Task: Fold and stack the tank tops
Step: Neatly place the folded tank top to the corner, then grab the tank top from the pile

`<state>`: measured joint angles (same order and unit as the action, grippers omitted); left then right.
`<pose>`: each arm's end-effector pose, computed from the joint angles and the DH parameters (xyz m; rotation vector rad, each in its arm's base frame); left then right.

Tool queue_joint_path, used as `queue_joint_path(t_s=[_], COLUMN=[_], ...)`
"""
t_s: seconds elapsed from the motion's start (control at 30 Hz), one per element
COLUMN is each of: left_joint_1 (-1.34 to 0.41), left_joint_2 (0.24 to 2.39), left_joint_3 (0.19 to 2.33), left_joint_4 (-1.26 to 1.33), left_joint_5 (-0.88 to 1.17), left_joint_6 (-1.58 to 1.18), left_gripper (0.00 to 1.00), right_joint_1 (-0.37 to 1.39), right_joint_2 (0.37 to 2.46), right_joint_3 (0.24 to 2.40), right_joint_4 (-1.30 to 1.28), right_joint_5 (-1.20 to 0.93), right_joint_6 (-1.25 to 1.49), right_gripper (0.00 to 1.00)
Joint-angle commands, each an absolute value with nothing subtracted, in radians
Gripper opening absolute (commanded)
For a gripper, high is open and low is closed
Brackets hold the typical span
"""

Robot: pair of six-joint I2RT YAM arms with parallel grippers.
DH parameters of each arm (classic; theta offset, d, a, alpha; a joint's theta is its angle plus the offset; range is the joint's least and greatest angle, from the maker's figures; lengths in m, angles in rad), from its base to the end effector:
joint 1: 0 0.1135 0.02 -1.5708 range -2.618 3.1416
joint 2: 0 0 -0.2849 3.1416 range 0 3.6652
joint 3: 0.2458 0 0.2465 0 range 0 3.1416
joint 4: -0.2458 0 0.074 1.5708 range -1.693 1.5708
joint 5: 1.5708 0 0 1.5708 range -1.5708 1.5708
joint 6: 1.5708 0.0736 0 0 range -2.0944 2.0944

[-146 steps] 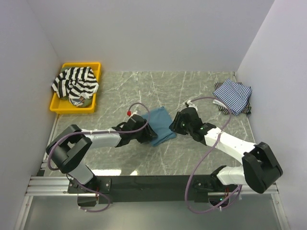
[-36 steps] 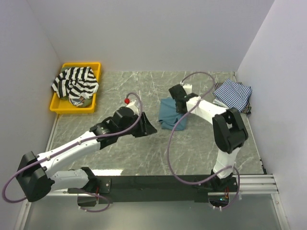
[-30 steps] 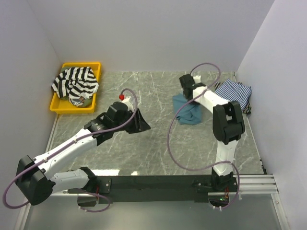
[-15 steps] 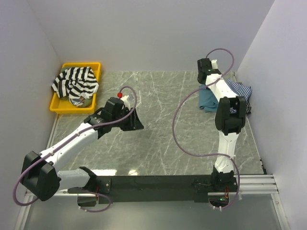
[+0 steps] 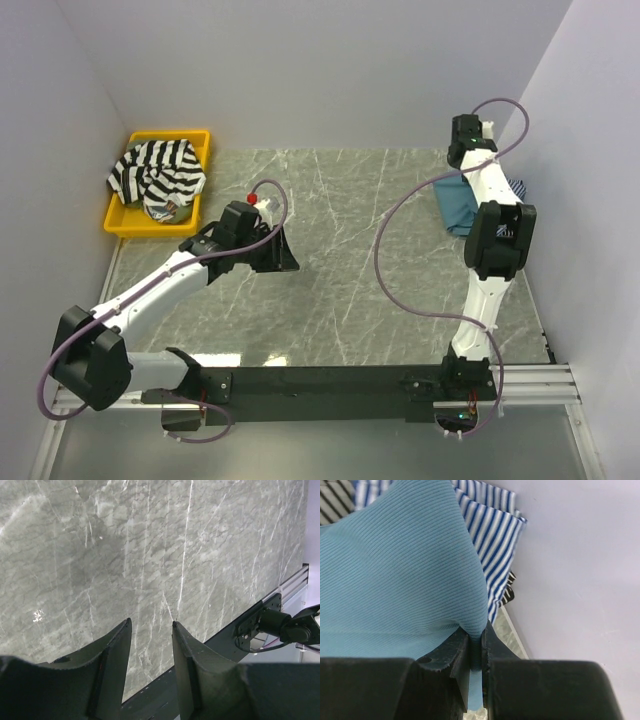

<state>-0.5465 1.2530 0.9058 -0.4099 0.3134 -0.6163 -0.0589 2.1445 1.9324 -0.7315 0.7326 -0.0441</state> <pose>0.2282 -0.1654 0.2603 0.0820 2.4768 -0.9115 0.4928 -0.0784 0.2569 0.3155 2.3910 -0.9568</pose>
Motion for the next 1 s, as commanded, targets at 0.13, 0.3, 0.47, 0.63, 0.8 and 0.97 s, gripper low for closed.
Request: queue_joint_path(t_s=[0.13, 0.3, 0.47, 0.63, 0.8, 0.97], left_joint_1=[-0.535, -0.522, -0.494, -0.456, -0.342, -0.108], left_joint_2=[1.275, 1.282, 1.285, 1.282, 1.347, 1.489], left_joint_3=[0.945, 0.936, 0.930, 0.971, 1.141, 1.288], left_joint_4=[-0.390, -0.385, -0.373, -0.390, -0.456, -0.463], left_joint_5=[0.351, 0.356, 0.367, 0.305, 0.110, -0.057], left_joint_6=[-0.597, -0.600, -0.611, -0.644, -0.765, -0.896], left_gripper=[0.44, 0.44, 0.45, 0.46, 0.47, 0.48], right_joint_1=[-0.135, -0.153, -0.153, -0.118, 0.061, 0.343], right_joint_2=[2.181, 2.189, 2.122, 1.949, 1.645, 1.519], right_joint_3=[1.996, 2.019, 2.042, 2.002, 1.630, 1.358], right_joint_4=[-0.784, -0.821, -0.863, -0.895, -0.660, -0.399], right_joint_5=[0.718, 0.689, 0.655, 0.504, 0.197, 0.106], right_joint_6=[0.058, 0.136, 0.201, 0.299, 0.376, 0.465], right_gripper=[0.02, 0.53, 0.63, 0.63, 0.64, 0.64])
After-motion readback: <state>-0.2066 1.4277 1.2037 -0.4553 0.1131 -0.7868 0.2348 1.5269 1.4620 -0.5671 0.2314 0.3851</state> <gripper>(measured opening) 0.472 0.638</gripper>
